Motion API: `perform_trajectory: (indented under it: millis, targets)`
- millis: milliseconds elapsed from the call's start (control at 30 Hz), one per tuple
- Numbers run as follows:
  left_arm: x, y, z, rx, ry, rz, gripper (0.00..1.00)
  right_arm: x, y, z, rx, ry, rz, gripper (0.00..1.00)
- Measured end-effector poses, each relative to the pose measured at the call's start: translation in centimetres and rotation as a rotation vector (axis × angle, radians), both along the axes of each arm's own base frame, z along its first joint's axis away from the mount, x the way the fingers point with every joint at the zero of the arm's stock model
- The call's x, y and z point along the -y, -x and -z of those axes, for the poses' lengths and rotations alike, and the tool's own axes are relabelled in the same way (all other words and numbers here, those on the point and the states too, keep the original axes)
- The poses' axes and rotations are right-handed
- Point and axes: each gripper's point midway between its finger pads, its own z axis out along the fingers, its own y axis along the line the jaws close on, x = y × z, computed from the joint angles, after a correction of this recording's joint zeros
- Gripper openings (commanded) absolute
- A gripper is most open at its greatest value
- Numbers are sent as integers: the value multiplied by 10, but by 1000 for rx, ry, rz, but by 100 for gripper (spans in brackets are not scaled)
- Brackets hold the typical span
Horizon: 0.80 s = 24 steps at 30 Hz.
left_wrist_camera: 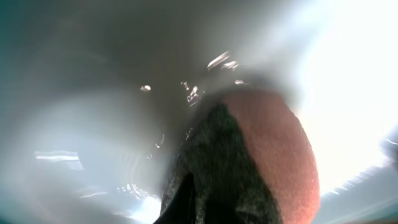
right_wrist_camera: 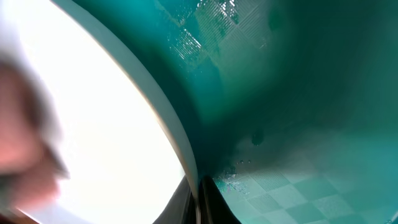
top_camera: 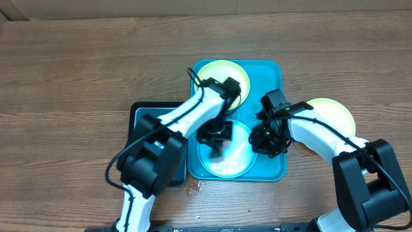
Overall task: Clean dirty plates on tray and stack at the side
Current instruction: 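Return the sponge to the black tray with the left gripper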
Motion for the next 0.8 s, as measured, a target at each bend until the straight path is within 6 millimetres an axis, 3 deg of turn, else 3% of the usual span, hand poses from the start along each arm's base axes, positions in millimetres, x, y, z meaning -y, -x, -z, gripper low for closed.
perform_trajectory:
  millis: [133, 433, 700, 800]
  targets:
    - [-42, -21, -9, 87, -131, -31, 4, 0, 0, 0, 0, 0, 0, 4]
    - [-83, -37, -45, 192, -216, -88, 4, 0, -2, 0, 7, -1, 3, 4]
    - [-133, -41, -125, 375, -221, -205, 4, 1, -2, 0, 5, -1, 7, 4]
    - [-151, -45, -130, 402, -237, -248, 4, 2, -2, 0, 1, 1, 12, 4]
